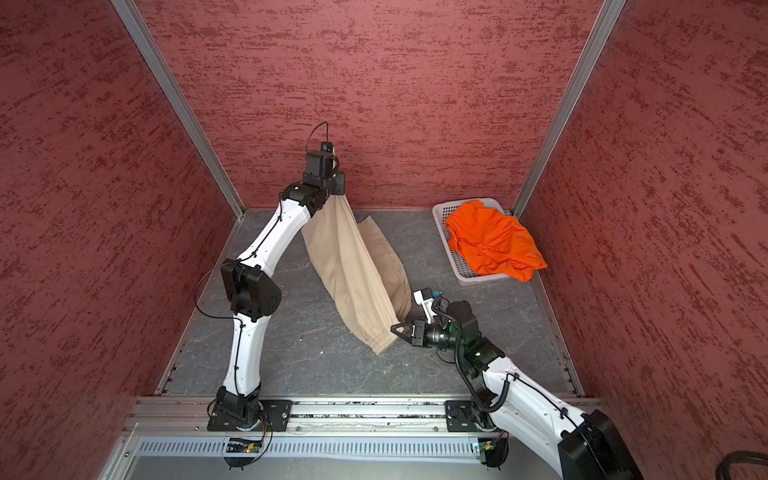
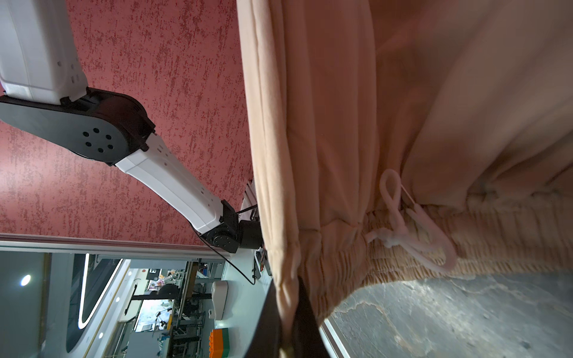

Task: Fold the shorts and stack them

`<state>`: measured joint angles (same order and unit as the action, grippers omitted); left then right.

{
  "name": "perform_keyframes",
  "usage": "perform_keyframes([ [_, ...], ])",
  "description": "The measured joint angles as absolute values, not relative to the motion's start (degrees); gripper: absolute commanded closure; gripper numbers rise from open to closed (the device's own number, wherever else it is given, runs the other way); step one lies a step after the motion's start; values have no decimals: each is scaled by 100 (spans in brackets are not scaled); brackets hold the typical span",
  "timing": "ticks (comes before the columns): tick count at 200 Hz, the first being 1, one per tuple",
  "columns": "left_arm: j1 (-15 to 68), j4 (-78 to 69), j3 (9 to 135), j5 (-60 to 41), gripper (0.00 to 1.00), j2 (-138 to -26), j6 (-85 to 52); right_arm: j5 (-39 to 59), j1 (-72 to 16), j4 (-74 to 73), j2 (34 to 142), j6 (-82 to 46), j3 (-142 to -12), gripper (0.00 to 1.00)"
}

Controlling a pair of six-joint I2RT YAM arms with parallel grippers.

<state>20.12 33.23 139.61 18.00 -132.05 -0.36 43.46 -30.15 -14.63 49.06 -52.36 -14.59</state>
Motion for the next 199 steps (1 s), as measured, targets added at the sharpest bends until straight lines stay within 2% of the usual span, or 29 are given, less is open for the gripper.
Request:
perform_keyframes([
  [115,2239,2808,14197,1555,100,-13924,12,4377,-2576,-1686,5083,-5876,-998,100],
  [199,2274,2543,14374,1592,100,-14656,237,4615,-2383,-2786,6705,-6567,-915,100],
])
